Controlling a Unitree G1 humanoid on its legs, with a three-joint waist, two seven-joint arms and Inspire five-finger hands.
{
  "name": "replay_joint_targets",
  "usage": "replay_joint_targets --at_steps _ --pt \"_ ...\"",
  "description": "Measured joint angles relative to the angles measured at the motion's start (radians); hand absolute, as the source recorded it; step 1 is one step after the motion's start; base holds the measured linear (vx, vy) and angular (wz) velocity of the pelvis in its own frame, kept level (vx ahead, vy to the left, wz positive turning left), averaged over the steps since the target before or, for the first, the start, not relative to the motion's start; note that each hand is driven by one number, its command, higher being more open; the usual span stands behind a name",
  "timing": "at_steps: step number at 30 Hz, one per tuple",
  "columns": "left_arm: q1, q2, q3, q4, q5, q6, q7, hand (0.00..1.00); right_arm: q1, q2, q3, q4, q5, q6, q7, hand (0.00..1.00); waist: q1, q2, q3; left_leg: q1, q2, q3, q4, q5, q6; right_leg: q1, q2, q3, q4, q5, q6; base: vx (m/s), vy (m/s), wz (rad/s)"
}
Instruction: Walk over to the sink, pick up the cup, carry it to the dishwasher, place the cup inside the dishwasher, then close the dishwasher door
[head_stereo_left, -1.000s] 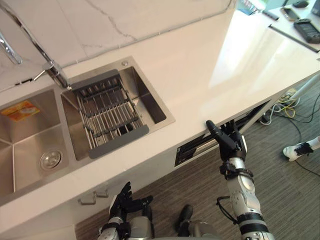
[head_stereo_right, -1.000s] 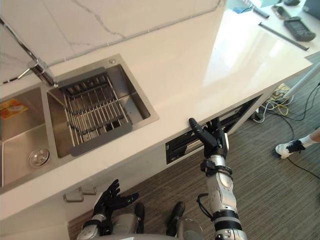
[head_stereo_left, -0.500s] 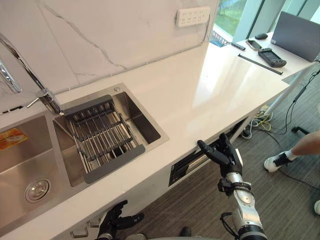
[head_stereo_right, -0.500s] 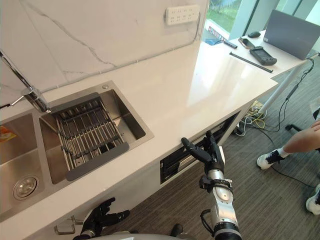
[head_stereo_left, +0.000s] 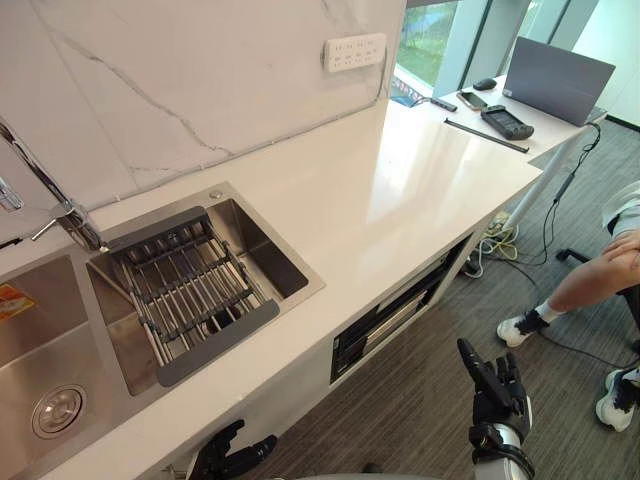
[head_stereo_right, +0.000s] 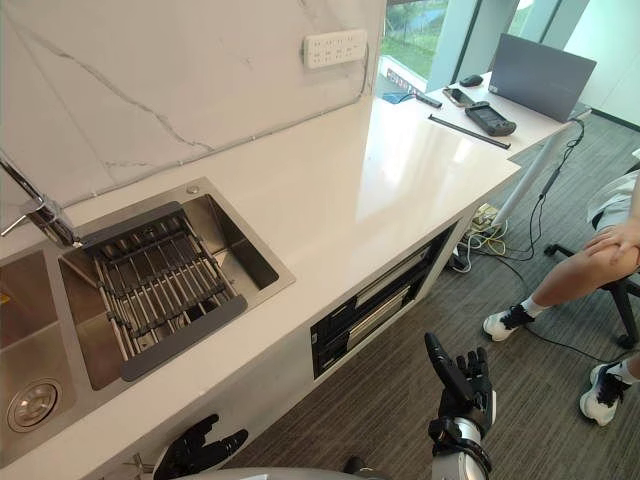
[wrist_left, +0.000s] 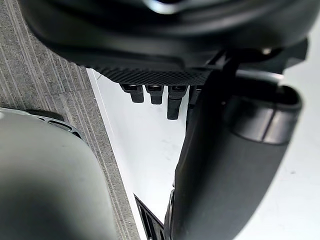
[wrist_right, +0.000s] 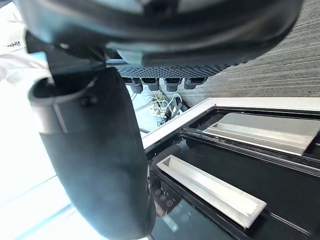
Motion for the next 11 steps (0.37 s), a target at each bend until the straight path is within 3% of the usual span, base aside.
replay_joint_targets --at_steps 6,11 --pt "0.004 -0.008 0.000 -0.003 -0.012 0.000 0.005 1.00 0.029 0.001 0.002 0.123 -0.280 0.025 0.002 1.00 0.007 -0.001 -0.029 0.000 0.000 -0.006 -0.003 -0.001 0.002 -0.003 -0.002 -0.007 0.009 -0.007 0.000 -0.03 0.002 0.04" --pt "-0.005 -0.007 -0.001 0.014 -0.011 -0.008 0.005 1.00 0.028 -0.007 0.001 0.321 -0.348 0.033 0.004 1.00 0.009 -0.004 -0.033 0.000 -0.007 -0.025 -0.031 0.017 0.007 -0.005 -0.005 -0.024 0.008 -0.008 0.000 0.02 0.004 0.10"
